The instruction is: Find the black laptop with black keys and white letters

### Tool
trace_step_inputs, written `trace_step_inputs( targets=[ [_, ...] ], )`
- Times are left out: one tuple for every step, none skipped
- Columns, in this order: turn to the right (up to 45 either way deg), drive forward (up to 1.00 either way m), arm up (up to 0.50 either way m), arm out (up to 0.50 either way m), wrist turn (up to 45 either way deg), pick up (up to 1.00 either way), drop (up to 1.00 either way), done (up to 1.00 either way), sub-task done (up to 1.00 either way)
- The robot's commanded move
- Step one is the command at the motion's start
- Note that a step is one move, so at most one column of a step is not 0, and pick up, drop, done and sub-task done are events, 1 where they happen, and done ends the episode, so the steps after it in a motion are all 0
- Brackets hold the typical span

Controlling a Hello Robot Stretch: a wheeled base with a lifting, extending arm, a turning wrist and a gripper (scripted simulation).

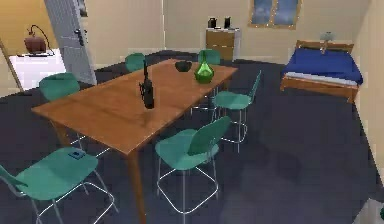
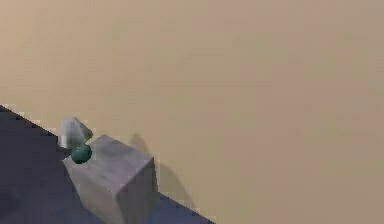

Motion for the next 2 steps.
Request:
trace_step_inputs(
  targets=[
    [-45.0, 0.0, 0.0, 0.0, 0.0, 0.0, 0.0, 0.0, 0.0],
    [-45.0, 0.0, 0.0, 0.0, 0.0, 0.0, 0.0, 0.0, 0.0]
  ],
)
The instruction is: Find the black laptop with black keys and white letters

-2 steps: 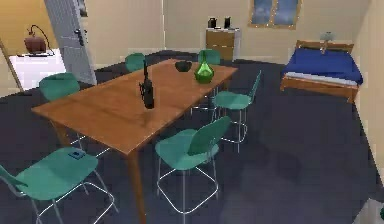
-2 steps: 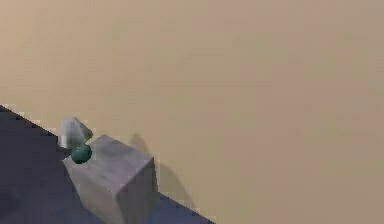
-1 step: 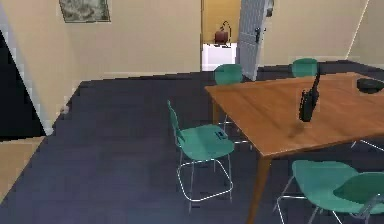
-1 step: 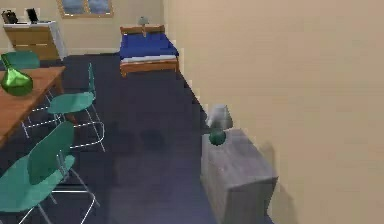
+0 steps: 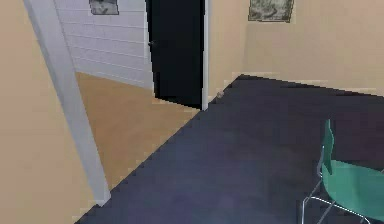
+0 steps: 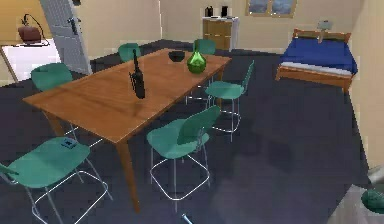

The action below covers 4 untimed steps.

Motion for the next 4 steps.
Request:
trace_step_inputs(
  targets=[
    [-6.0, 0.0, 0.0, 0.0, 0.0, 0.0, 0.0, 0.0, 0.0],
    [0.0, 1.0, 0.0, 0.0, 0.0, 0.0, 0.0, 0.0, 0.0],
    [-3.0, 0.0, 0.0, 0.0, 0.0, 0.0, 0.0, 0.0, 0.0],
    [0.0, 0.5, 0.0, 0.0, 0.0, 0.0, 0.0, 0.0, 0.0]
  ],
)
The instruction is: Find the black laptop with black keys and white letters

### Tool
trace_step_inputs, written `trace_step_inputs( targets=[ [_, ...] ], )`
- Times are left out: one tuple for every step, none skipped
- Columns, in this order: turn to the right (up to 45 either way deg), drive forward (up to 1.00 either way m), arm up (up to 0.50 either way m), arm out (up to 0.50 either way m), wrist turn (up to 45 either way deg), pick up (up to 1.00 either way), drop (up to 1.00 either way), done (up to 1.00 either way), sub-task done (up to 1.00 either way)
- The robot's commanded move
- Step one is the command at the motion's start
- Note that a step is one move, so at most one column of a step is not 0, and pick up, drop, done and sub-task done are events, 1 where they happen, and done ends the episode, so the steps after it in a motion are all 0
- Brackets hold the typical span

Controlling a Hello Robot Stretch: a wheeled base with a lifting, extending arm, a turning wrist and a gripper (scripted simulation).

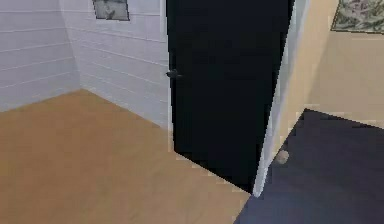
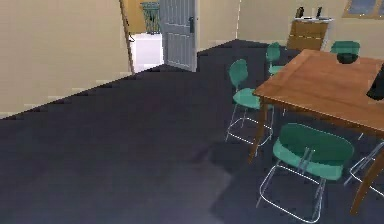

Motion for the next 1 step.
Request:
trace_step_inputs(
  targets=[
    [-42.0, 0.0, 0.0, 0.0, 0.0, 0.0, 0.0, 0.0, 0.0]
  ],
)
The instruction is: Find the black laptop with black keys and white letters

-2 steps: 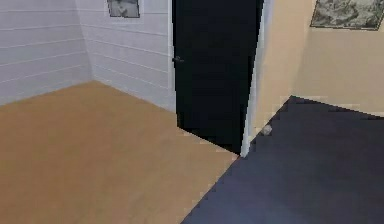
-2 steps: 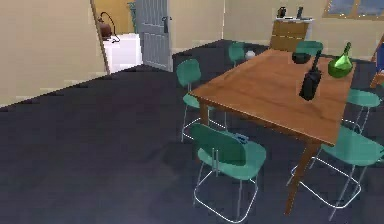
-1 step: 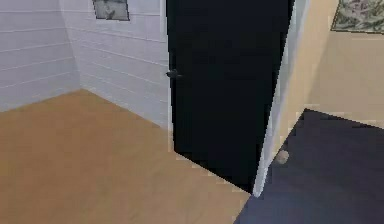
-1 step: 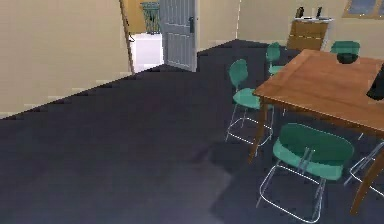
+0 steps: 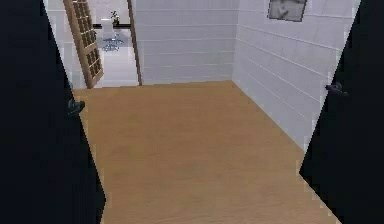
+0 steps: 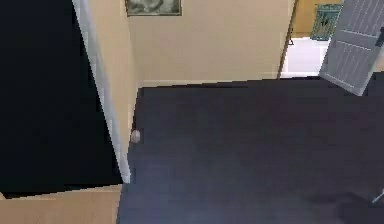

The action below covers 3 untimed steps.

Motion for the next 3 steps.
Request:
trace_step_inputs(
  targets=[
    [0.0, 1.0, 0.0, 0.0, 0.0, 0.0, 0.0, 0.0, 0.0],
    [-36.0, 0.0, 0.0, 0.0, 0.0, 0.0, 0.0, 0.0, 0.0],
    [0.0, 0.05, 0.0, 0.0, 0.0, 0.0, 0.0, 0.0, 0.0]
  ],
)
